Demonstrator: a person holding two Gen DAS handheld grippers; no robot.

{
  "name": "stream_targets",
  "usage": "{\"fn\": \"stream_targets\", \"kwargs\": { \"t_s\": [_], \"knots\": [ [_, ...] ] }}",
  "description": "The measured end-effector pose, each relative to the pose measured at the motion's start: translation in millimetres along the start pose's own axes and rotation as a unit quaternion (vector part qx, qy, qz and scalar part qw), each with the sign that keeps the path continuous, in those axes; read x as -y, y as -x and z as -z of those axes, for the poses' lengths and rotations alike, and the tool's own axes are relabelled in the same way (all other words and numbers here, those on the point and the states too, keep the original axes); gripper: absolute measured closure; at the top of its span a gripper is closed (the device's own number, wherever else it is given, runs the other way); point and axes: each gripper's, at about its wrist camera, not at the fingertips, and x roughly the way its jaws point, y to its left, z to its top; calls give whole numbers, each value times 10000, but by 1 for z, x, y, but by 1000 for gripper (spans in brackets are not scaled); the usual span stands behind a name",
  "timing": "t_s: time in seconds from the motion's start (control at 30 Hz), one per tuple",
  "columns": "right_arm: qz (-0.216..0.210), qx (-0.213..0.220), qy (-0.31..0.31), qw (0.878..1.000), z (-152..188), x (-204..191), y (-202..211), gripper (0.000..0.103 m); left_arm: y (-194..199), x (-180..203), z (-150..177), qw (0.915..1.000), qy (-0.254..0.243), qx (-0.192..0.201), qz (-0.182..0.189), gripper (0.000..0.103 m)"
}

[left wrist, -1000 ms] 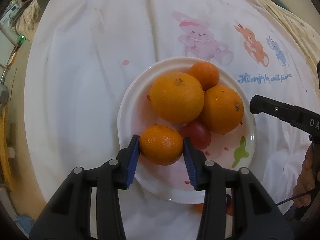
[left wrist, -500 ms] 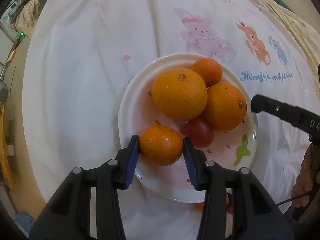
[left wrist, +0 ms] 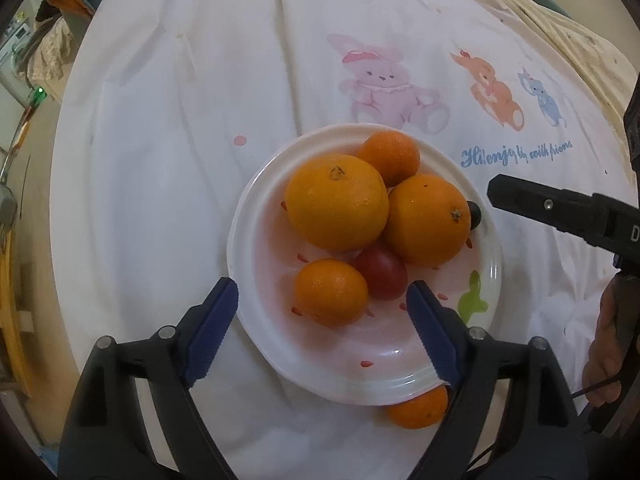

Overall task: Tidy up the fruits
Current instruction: 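Place the tangerine on the pink plate with the left gripper while the right gripper places the plum, then grasp another tangerine beside the plate with the left gripper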

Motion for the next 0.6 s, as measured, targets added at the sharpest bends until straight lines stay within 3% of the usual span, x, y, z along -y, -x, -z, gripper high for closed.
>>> {"fn": "stream_targets", "kwargs": {
  "t_s": [0.37,0.6],
  "knots": [
    [-1,320,-202,9993,6,4,31,33,32,-10,2,9982,215,564,-50,19],
    [14,460,-218,9987,20,-1,54,33,54,-10,13,9969,285,728,-40,19]
  ]
}}
